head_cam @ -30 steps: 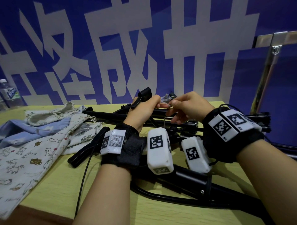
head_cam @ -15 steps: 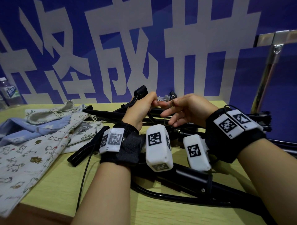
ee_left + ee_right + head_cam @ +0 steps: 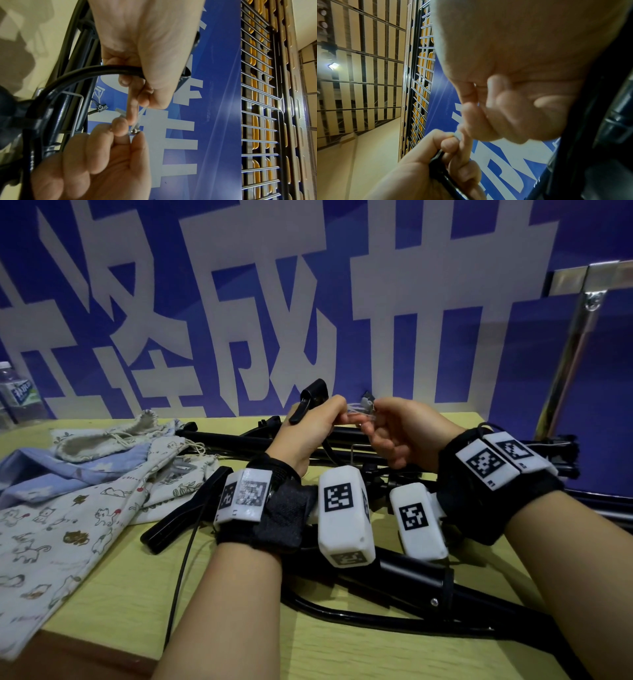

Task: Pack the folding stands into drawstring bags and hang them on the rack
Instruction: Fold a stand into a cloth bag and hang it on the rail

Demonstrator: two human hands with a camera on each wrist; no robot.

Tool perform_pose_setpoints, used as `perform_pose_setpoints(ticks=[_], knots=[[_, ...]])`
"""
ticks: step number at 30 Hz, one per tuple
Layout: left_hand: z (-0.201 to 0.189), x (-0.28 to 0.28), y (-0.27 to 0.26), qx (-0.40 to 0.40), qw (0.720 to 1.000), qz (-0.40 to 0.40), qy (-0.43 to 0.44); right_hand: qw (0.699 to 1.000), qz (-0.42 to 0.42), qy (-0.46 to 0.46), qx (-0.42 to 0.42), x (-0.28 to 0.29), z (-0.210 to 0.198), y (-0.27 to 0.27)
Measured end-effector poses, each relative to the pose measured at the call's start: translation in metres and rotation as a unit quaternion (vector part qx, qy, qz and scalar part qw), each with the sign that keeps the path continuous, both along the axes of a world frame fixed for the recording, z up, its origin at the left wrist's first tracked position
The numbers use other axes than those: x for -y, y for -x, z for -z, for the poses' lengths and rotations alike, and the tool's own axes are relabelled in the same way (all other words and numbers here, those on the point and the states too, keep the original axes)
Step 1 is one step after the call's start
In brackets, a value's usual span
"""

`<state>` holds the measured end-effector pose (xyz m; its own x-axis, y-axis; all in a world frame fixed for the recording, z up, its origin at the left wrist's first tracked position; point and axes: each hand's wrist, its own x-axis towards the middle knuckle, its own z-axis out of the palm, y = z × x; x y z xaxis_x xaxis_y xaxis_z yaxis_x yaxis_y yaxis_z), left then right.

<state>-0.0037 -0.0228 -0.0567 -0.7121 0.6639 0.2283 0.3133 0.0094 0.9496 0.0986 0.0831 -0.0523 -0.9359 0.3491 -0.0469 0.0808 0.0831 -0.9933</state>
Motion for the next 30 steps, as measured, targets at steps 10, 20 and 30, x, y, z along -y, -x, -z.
perform_pose_setpoints(ticks=[10,20,30], knots=[[0.0002,0.0020,-0.0051,-0.008,0.999,0.032,0.012,0.999,0.004,-0.003,0.033,-0.0006,-0.0016,-0.0002],[0.0006,0.0035,-0.0074,-0.007,0.999,0.037,0.007,0.998,0.011,0.032,0.046,-0.0013,-0.0008,-0.0017],[-0.0010,0.0032,-0.0091,0.005,1.000,-0.020,0.018,0.998,0.033,-0.001,0.046,0.0040,-0.0016,-0.0032]])
